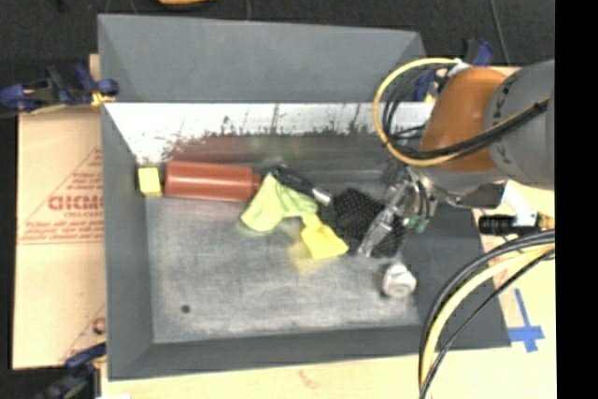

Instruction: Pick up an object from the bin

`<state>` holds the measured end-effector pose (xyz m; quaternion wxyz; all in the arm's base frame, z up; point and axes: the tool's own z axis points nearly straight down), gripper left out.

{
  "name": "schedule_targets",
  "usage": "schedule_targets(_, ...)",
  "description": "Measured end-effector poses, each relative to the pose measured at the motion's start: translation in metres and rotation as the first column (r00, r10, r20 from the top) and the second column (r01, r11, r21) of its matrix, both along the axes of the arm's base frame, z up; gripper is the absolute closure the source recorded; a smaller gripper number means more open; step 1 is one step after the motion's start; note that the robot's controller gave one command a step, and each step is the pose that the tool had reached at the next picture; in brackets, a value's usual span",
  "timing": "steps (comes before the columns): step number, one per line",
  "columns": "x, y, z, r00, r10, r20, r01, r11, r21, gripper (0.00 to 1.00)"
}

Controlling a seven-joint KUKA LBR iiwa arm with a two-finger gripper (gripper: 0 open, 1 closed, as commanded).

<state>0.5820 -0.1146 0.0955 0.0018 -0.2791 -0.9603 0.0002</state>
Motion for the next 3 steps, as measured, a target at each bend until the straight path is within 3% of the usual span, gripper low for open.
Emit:
schedule_targets(1, 0.002, -0.001, 0.012, 1.0, 0.001, 0.007, -0.001, 1.0, -0.002, 1.0)
schedule_targets(3, 0.001, -0.001, 0.029, 1.0, 0.004, 0.002, -0.004, 1.0, -0.001, 1.0)
